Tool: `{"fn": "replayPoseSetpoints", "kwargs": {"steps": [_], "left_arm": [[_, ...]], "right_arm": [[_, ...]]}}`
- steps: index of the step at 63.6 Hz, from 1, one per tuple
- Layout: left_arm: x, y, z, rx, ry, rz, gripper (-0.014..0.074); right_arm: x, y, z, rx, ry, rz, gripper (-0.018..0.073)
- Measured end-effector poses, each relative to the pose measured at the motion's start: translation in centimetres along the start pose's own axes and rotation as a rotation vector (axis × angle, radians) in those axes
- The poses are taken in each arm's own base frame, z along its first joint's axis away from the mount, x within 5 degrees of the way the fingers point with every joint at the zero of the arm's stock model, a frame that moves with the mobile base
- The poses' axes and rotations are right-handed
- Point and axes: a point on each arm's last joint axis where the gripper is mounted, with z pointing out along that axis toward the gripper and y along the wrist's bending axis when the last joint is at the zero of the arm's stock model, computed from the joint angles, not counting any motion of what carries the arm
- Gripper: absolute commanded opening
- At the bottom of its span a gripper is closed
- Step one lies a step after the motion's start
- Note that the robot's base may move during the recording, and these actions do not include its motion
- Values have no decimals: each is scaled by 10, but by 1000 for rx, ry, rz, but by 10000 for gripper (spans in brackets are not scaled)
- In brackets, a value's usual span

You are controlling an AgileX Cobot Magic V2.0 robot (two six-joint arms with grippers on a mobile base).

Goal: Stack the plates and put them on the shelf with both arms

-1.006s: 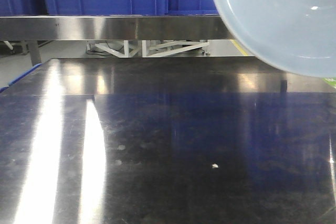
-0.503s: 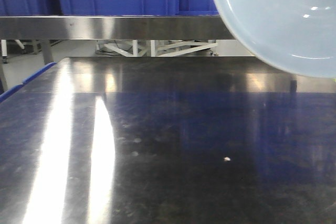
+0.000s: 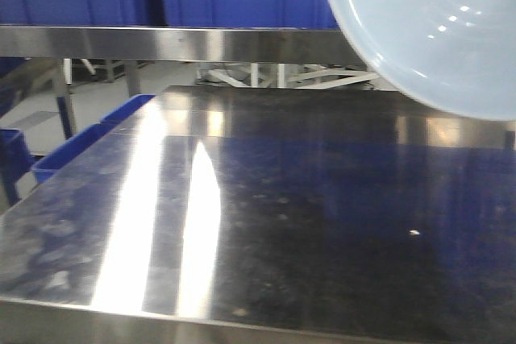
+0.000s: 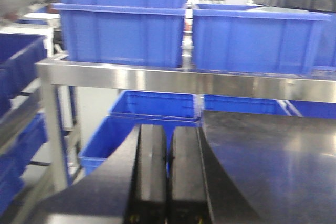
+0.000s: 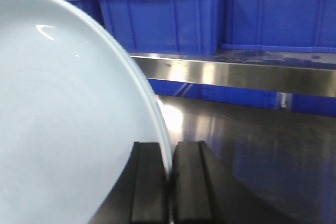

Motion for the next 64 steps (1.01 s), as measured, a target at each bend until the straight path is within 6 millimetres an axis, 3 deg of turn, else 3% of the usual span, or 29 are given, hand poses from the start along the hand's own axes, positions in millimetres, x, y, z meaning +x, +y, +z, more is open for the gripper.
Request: {"fn": "replayPoseSetpoints", "kwargs": {"steps": [64], "left_arm": [[0,0,0,0,0,0,80]], "right_arm": [[0,0,0,0,0,0,49]]}}
